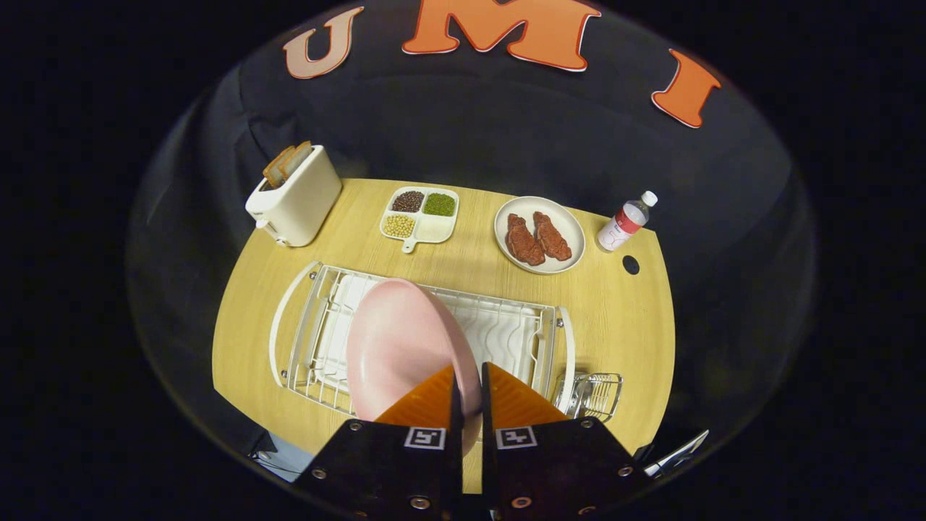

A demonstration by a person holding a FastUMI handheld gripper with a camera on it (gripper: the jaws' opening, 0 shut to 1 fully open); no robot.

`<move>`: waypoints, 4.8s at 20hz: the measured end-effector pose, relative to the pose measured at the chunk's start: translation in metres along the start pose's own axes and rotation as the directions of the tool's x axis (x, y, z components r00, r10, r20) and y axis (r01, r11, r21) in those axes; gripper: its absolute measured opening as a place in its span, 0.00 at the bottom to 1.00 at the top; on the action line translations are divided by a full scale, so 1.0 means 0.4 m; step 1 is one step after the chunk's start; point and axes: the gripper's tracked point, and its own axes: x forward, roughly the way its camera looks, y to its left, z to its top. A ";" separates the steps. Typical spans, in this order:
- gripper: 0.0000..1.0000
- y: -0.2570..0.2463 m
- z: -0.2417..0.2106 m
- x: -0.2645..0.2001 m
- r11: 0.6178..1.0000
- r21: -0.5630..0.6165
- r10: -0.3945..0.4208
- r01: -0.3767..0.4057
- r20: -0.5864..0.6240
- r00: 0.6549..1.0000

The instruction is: Take the plate from the dish rack, then take the spoon from the basket and place it into the plate.

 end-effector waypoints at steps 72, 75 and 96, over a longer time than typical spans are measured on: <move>0.70 -0.364 -0.435 0.117 0.987 0.068 -0.159 0.143 0.417 0.895; 0.65 -0.367 -0.418 0.141 0.986 0.026 -0.160 0.166 0.438 0.884; 0.16 -0.438 -0.412 0.159 0.979 0.176 -0.181 0.103 0.512 0.840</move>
